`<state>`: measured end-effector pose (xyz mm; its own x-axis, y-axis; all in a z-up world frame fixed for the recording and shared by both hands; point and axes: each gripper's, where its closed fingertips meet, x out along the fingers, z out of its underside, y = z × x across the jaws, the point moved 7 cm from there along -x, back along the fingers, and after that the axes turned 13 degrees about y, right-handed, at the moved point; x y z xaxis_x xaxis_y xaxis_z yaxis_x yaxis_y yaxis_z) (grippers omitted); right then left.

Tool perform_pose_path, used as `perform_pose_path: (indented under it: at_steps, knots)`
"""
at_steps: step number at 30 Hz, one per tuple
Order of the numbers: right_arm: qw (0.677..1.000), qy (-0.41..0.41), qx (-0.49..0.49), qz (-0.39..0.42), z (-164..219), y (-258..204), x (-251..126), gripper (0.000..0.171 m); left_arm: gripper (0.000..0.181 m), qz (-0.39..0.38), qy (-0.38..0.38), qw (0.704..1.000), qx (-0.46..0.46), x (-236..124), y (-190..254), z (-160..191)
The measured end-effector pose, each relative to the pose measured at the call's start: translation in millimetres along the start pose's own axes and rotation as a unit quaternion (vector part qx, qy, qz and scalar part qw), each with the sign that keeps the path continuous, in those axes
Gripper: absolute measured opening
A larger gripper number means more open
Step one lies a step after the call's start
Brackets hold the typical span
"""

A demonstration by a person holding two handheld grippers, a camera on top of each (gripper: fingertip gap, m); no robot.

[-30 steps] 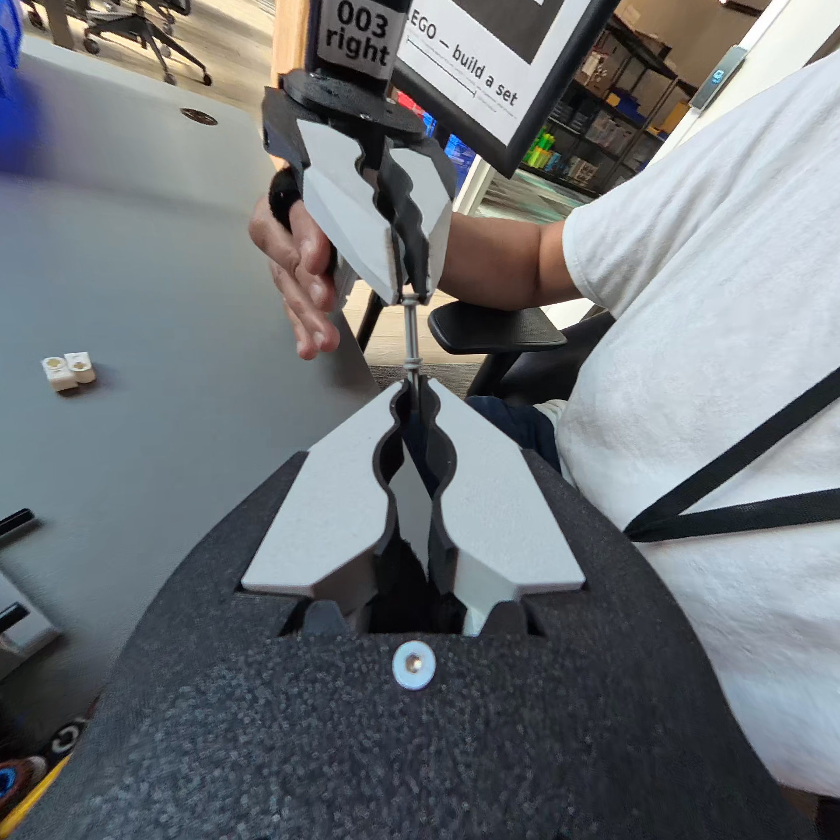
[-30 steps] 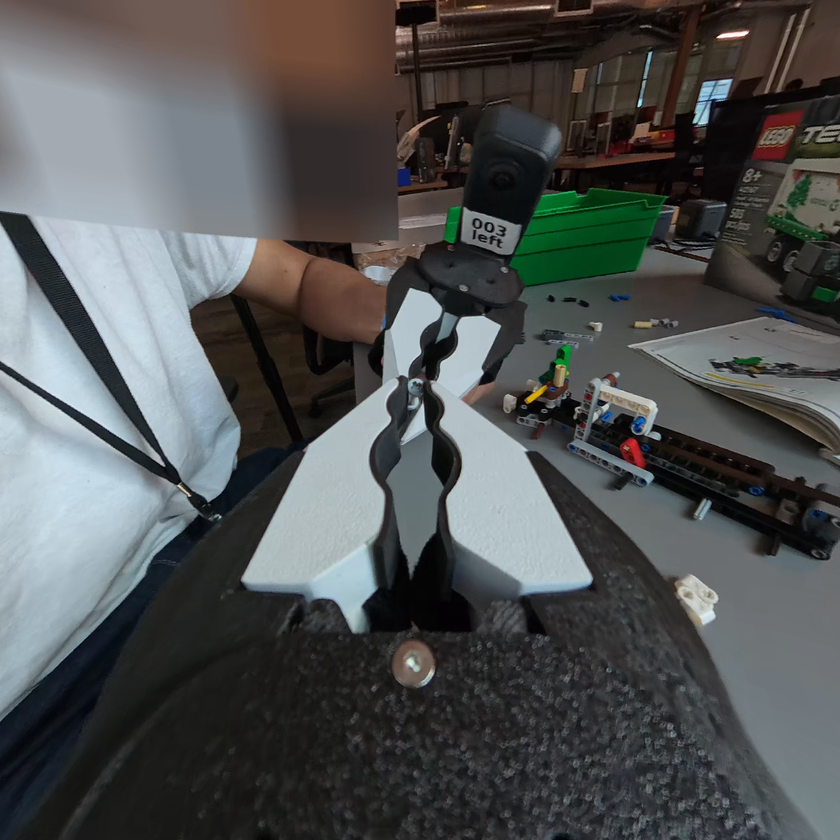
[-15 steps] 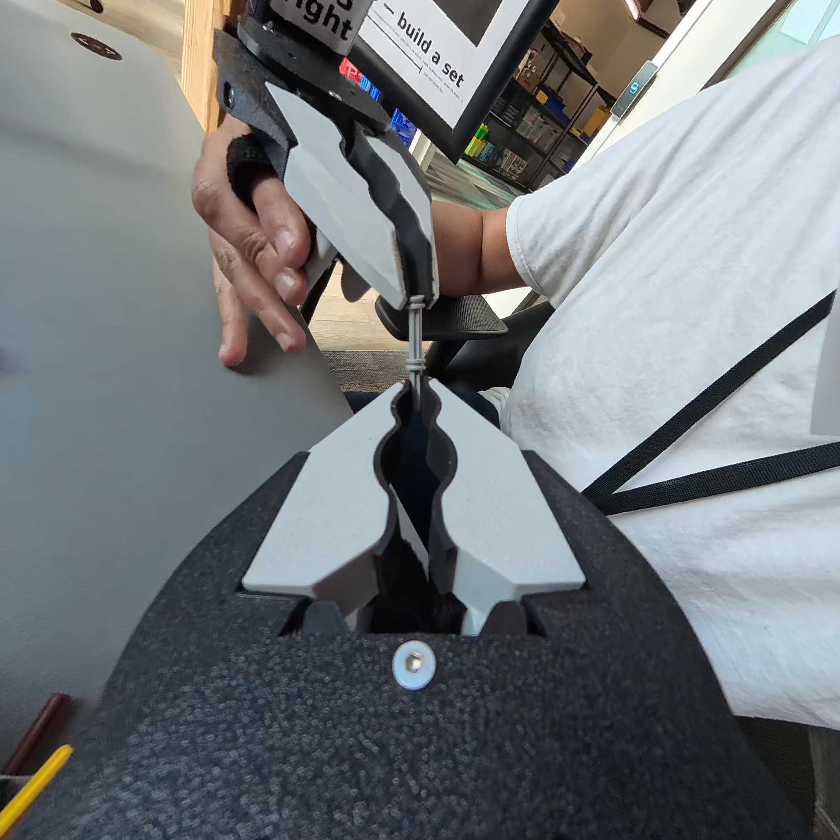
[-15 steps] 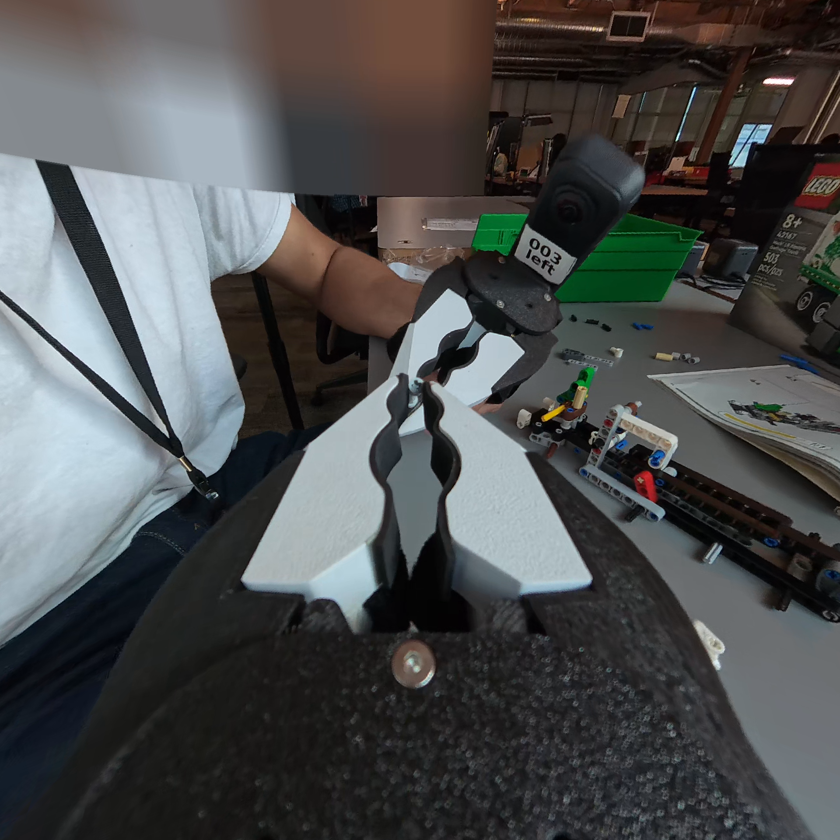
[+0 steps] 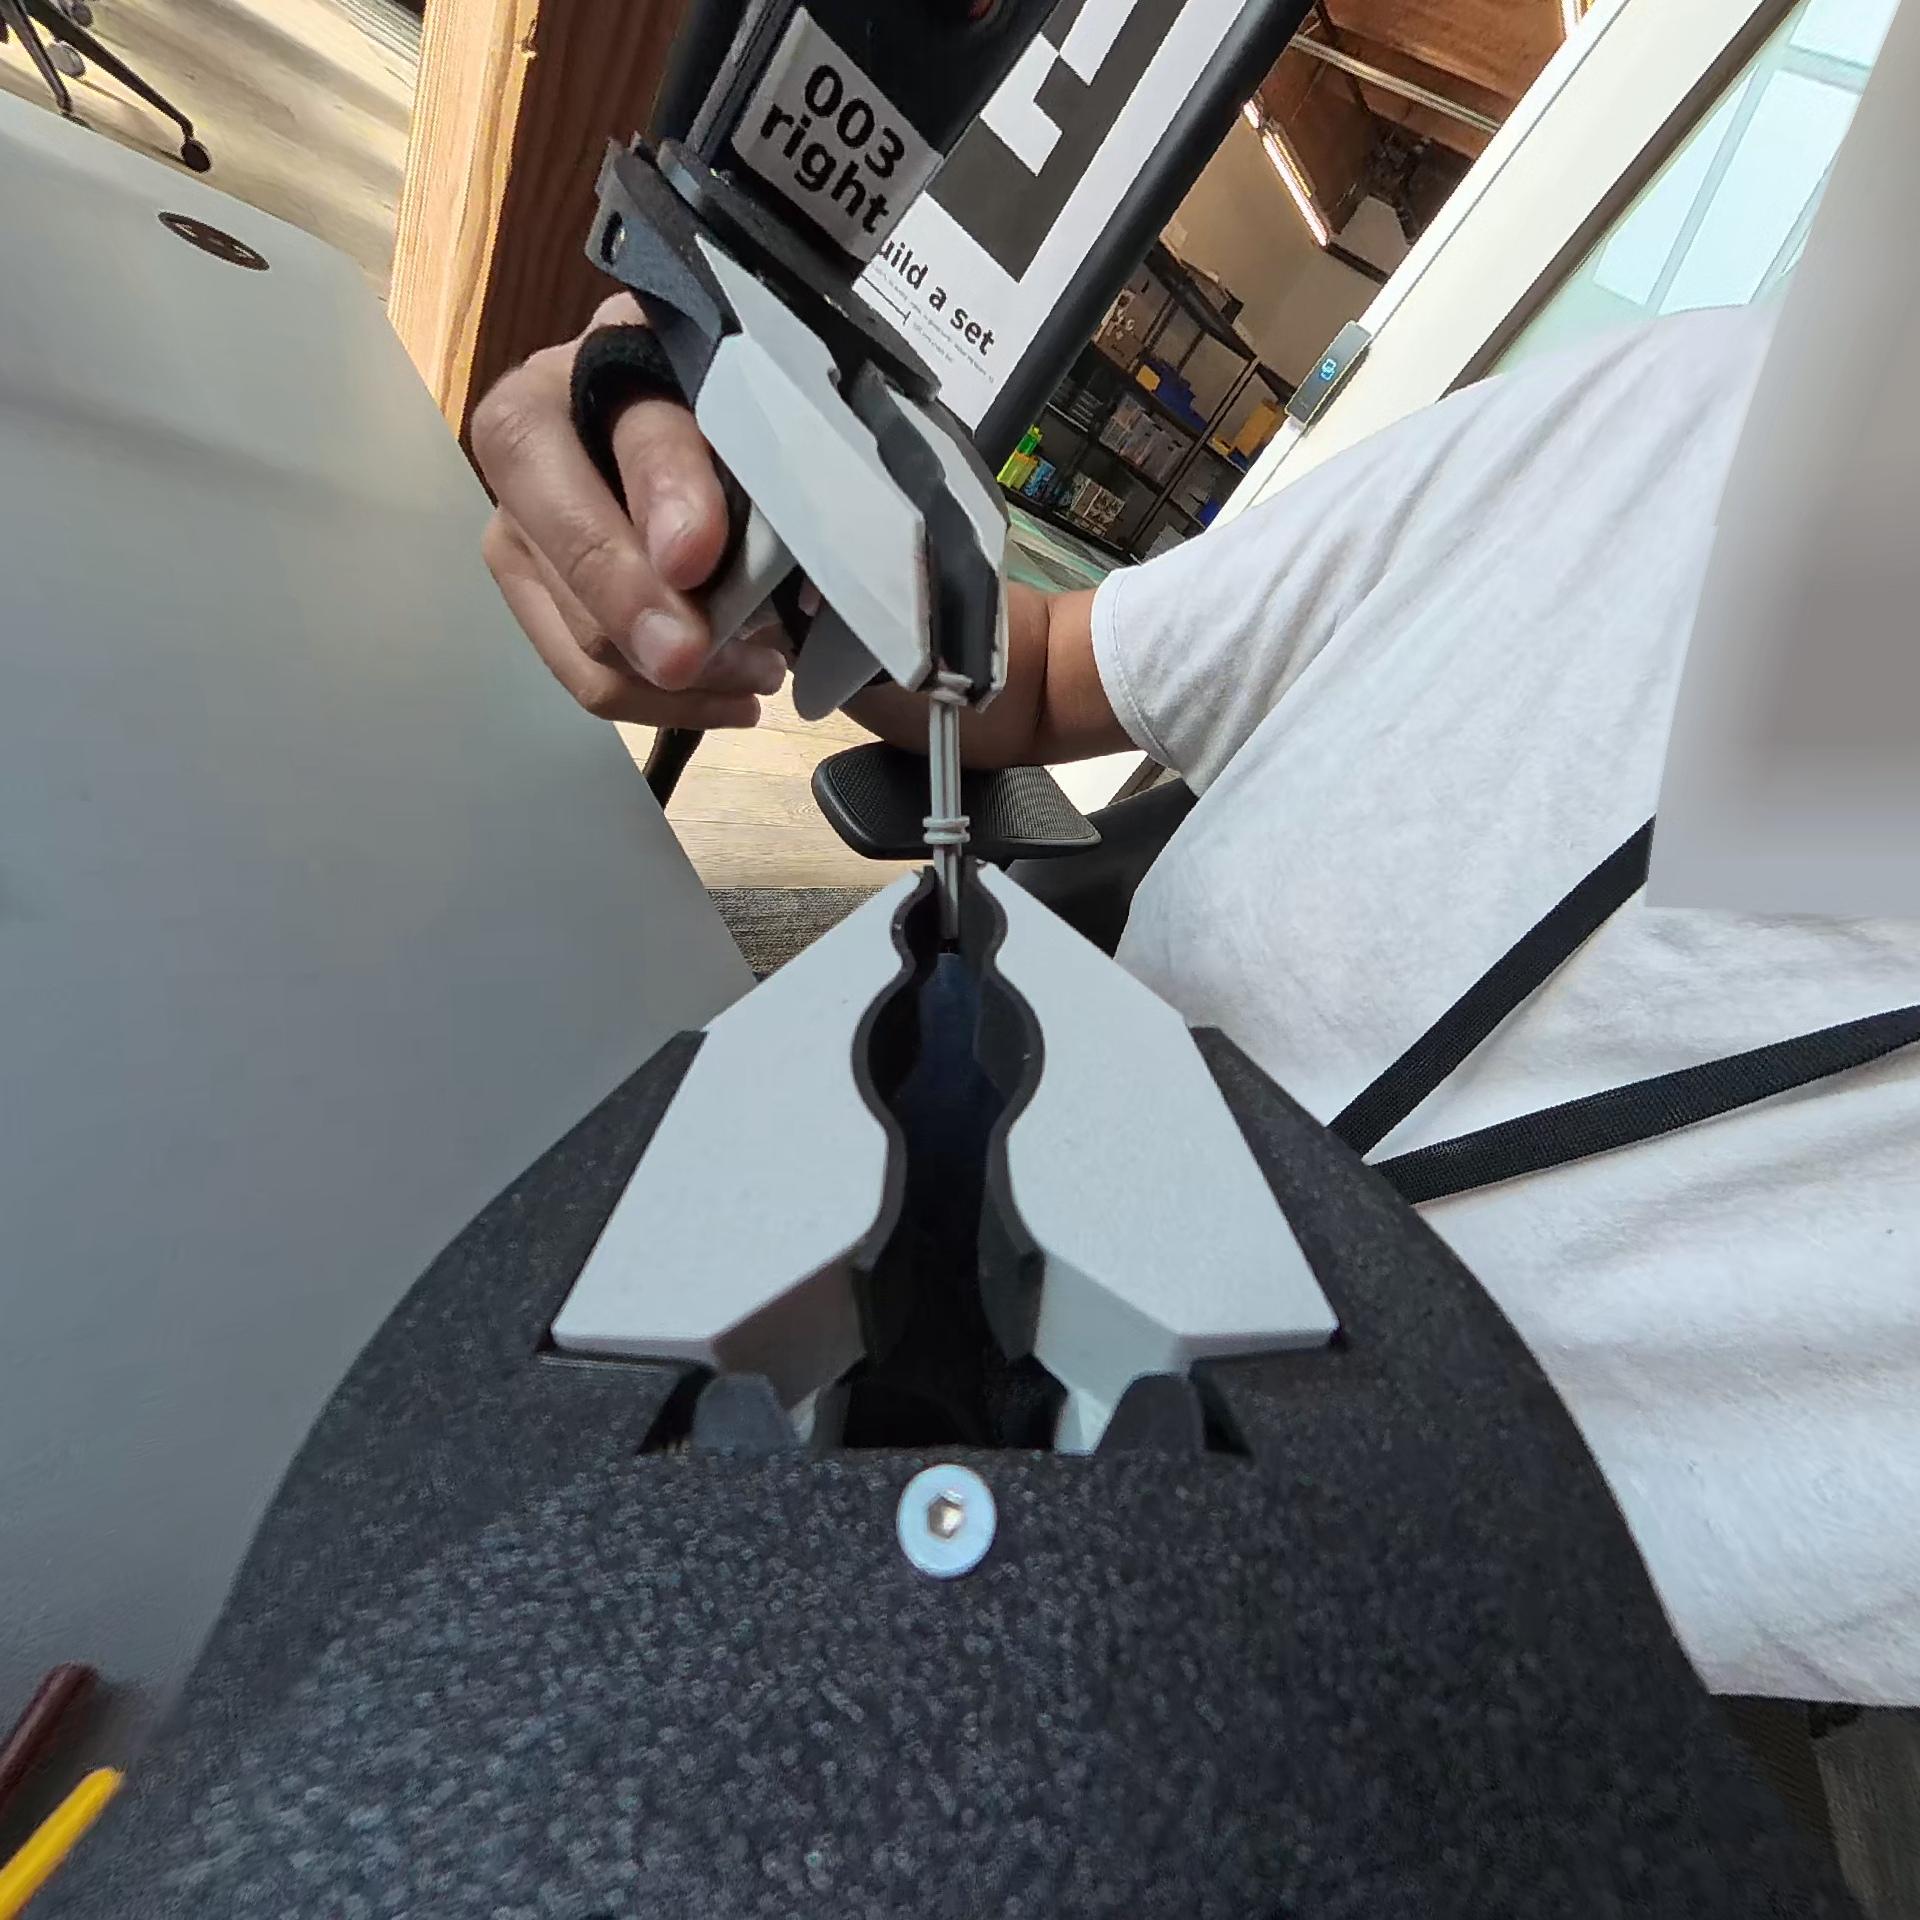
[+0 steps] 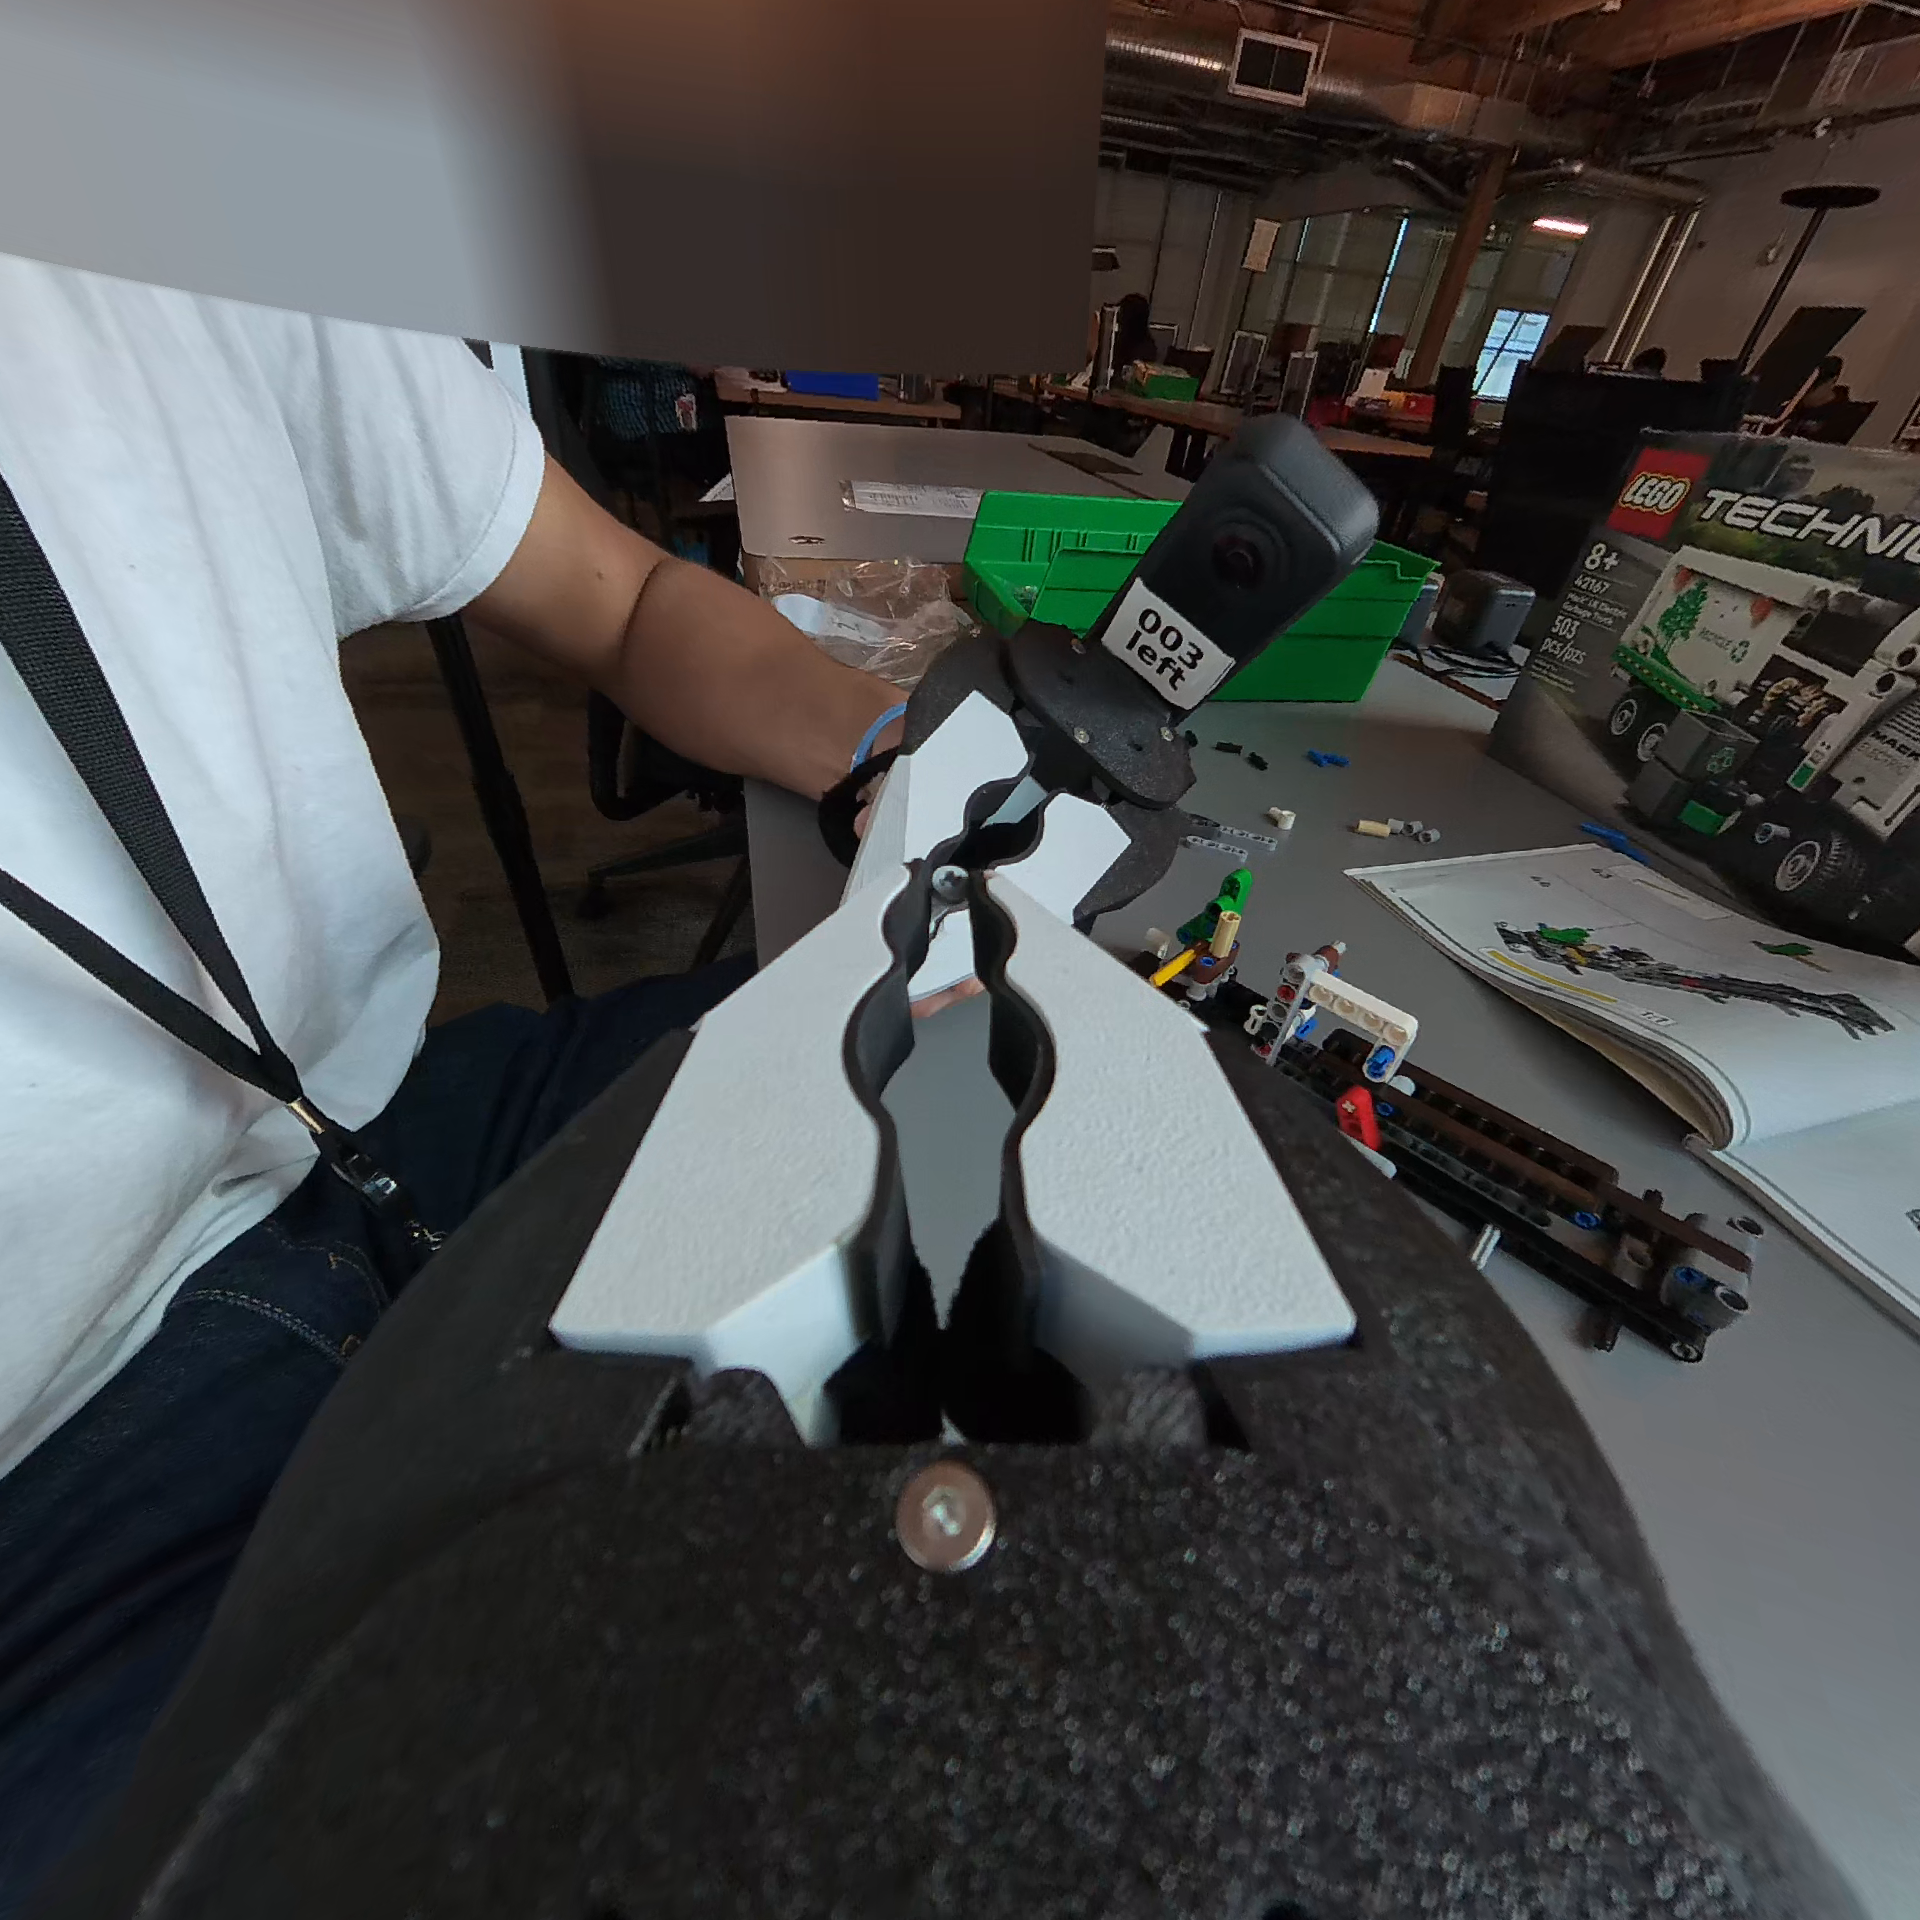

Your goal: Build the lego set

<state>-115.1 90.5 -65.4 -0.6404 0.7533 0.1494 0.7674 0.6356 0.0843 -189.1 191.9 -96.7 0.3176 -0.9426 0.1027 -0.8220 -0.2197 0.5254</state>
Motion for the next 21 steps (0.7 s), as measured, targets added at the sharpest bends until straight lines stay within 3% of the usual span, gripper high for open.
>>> perform_pose_path:
  at_steps: [21]
  knots:
    - [0.994,-0.033,0.072,-0.07,0.2,-8.4,3.5,0.005,0.001,0.029,-0.037,0.999,0.016,6.7,10.1,7.6]
